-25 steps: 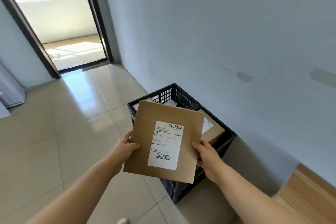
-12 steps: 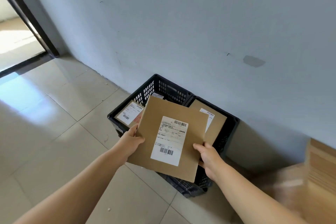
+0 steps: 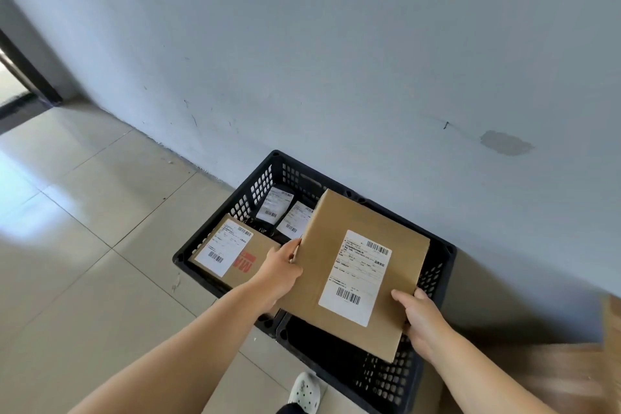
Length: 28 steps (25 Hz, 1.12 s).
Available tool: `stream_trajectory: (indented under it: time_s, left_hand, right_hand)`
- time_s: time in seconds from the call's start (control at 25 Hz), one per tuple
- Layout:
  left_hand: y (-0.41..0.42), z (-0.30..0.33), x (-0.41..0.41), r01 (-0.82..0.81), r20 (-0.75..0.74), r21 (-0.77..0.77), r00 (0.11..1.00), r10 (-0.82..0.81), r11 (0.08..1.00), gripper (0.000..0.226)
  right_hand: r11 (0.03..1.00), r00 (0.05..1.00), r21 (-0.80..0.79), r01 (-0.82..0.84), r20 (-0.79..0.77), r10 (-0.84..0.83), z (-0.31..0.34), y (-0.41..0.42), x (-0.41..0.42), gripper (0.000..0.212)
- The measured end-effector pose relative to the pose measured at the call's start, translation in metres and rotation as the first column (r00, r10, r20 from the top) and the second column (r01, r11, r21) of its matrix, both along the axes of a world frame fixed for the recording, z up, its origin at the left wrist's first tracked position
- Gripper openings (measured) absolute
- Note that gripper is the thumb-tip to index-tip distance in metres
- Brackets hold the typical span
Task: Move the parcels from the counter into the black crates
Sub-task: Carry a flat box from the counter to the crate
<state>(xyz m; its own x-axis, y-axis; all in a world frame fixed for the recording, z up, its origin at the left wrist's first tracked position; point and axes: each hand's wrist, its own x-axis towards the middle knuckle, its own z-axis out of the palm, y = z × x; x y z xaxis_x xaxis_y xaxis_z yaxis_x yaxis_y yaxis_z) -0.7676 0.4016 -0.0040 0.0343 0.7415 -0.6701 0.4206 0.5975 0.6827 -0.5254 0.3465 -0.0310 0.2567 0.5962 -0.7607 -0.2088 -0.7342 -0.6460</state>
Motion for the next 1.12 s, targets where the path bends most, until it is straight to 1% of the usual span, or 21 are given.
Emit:
stream_trajectory:
  time_s: [0.08, 0.24, 0.48, 0.56, 0.68, 0.8, 0.92, 1.0, 1.12]
  left_hand:
    - [0.027, -0.01, -0.011, -0.009, -0.004, 0.012, 1.0, 0.009, 1.0, 0.063]
    - [0.079, -0.029, -0.047, -0.021, -0.041, 0.002, 0.999, 0.021, 1.0, 0.064]
    - [0.177, -0.048, -0.099, -0.02, -0.105, 0.041, 0.994, 0.024, 0.999, 0.064]
    - [0.209, -0.064, -0.114, 0.023, -0.127, 0.063, 0.992, -0.015, 0.998, 0.062]
    - [0.248, -0.089, -0.13, 0.173, -0.214, 0.074, 0.965, -0.153, 0.982, 0.06]
    - [0.277, -0.119, -0.144, 0.322, -0.298, 0.008, 0.905, -0.305, 0.947, 0.063]
    - [0.289, -0.149, -0.152, 0.455, -0.332, -0.047, 0.833, -0.443, 0.889, 0.076]
    - [0.293, -0.172, -0.154, 0.558, -0.392, -0.069, 0.747, -0.537, 0.827, 0.085]
    - [0.296, -0.203, -0.153, 0.68, -0.486, -0.152, 0.58, -0.653, 0.717, 0.096]
  right_hand:
    - [1.0, 1.0, -0.001, 0.0, -0.017, 0.0, -0.007, 0.027, -0.01, 0.033]
    - [0.999, 0.999, -0.018, -0.042, -0.016, 0.042, -0.021, 0.082, -0.037, 0.03]
    - [0.995, 0.995, -0.004, -0.099, 0.008, 0.099, -0.036, 0.162, -0.091, 0.043]
    - [0.996, 0.995, 0.012, -0.088, 0.038, 0.087, -0.038, 0.186, -0.113, 0.053]
    - [0.999, 0.993, -0.007, -0.054, 0.107, 0.055, -0.066, 0.216, -0.138, 0.067]
    - [0.998, 0.993, -0.068, -0.003, 0.114, 0.011, -0.099, 0.238, -0.162, 0.073]
    - [0.993, 0.997, -0.103, 0.051, 0.07, -0.044, -0.126, 0.249, -0.181, 0.077]
    - [0.99, 0.997, -0.123, 0.066, 0.055, -0.059, -0.148, 0.253, -0.186, 0.077]
    - [0.985, 0.996, -0.154, 0.073, 0.066, -0.064, -0.182, 0.255, -0.187, 0.075]
